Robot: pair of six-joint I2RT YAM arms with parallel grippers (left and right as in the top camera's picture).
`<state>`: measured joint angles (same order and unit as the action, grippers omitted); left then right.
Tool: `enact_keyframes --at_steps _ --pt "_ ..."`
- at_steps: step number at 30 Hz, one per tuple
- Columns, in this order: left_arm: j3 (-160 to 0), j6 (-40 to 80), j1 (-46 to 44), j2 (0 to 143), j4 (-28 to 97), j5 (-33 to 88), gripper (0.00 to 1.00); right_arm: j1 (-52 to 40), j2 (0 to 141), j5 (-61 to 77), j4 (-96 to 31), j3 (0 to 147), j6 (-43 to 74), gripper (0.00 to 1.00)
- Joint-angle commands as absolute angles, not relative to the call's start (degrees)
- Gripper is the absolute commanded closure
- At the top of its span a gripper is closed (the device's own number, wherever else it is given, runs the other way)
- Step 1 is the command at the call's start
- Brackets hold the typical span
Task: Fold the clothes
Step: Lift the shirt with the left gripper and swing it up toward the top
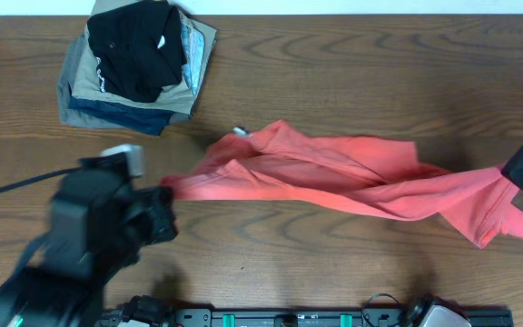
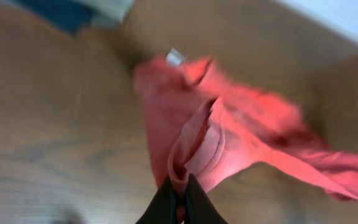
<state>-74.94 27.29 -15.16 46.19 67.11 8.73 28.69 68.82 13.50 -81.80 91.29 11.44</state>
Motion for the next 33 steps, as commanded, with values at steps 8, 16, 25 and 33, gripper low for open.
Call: enact_keyframes --at_steps 8,16,25,33 --pt "-103.8 26.6 -15.2 47.5 70.8 -1.3 0.94 28.5 68.2 18.7 -87.4 111.2 8.0 0.99" --pt "-105.8 24.9 -15.2 60.6 67.4 -2.9 0.94 28.5 75.1 21.5 -84.4 114.0 8.1 0.99" --pt "-109.2 17.4 -14.4 88.5 46.4 -2.8 0.94 28.5 88.5 27.0 -66.2 114.0 12.4 0.99" --pt "-136.9 12.9 -11.9 96.6 46.5 -2.9 0.94 33.3 90.6 36.8 -52.2 124.7 20.0 0.99"
